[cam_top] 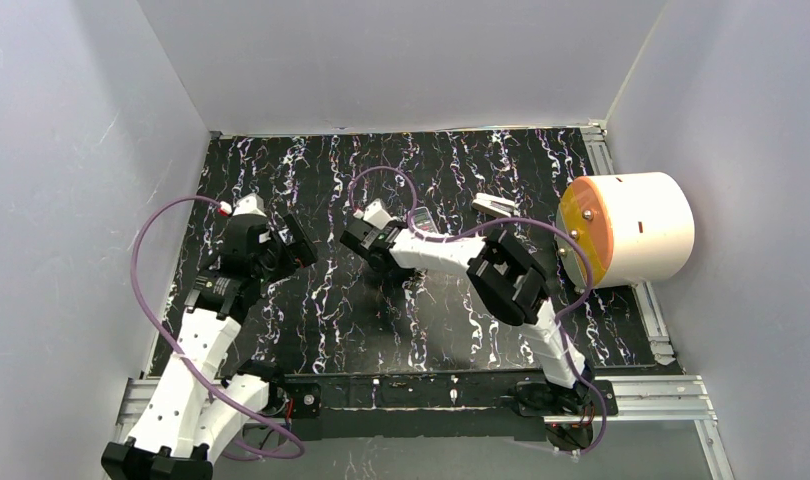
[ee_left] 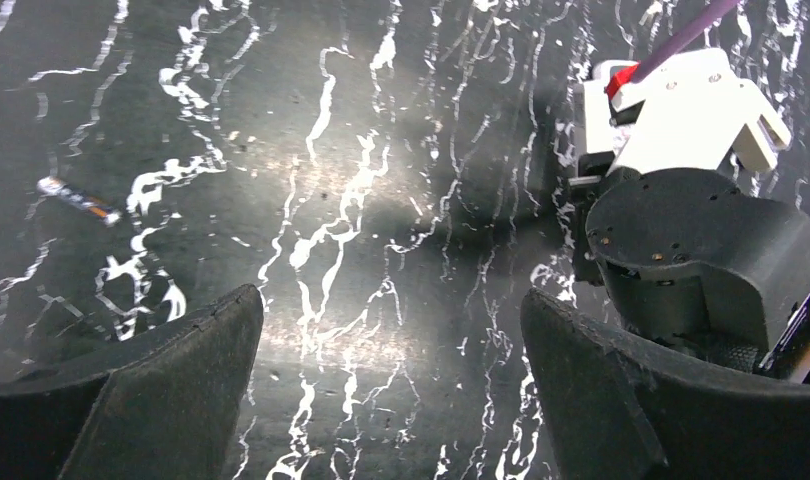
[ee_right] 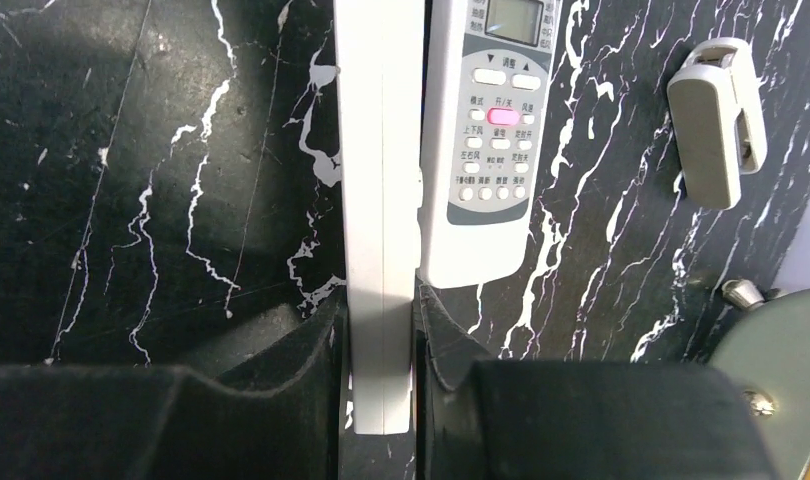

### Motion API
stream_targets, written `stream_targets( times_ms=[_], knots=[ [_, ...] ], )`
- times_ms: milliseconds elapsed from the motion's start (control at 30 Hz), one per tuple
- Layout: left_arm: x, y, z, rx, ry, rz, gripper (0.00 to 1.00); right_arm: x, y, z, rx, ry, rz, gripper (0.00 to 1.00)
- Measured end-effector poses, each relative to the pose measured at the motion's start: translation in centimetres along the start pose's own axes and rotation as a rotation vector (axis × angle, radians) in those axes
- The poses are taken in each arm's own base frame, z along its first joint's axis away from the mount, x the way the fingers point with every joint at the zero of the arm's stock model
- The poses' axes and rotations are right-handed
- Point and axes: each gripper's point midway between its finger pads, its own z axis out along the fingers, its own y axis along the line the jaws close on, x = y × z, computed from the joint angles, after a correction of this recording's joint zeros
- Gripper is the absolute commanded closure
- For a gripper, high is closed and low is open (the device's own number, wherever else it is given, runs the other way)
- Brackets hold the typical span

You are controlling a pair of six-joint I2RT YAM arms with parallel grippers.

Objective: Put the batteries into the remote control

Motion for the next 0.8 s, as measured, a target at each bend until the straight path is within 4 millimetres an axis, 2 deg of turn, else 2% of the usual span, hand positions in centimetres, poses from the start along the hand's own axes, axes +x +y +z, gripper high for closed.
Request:
stream_targets(
  times_ms=[100, 200, 400, 533, 667, 800],
  knots=[
    [-0.7, 1.0, -0.8, -0.06, -0.029, 0.001, 0.01, 0.2, 0.0, 0.1, 0.024, 0.006, -0.035, 0.59],
    [-0.8, 1.7, -1.5, -0.089, -0.049, 0.0, 0.02, 0.2, 0.5, -0.1, 0.003, 0.007, -0.034, 0.48],
    [-1.1, 2.0, -2.7, -0.103, -0.061, -0.001, 0.02, 0.2, 2.0, -0.8, -0.103, 0.02, -0.017, 0.41],
    [-1.8, 1.5, -3.8, -0.07, -0.09, 0.015, 0.01, -0.9, 1.8, -3.1, -0.185, -0.01, 0.048, 0.36],
    [-2.7, 1.0, -5.7, -0.036, -0.136, 0.04, 0.01, -2.4, -0.8, -7.1, -0.246, -0.103, 0.157, 0.32],
    [-4.5, 0.2, -8.3, 0.014, -0.219, 0.066, 0.02, -3.2, -5.6, -11.8, -0.257, -0.238, 0.264, 0.28]
  ],
)
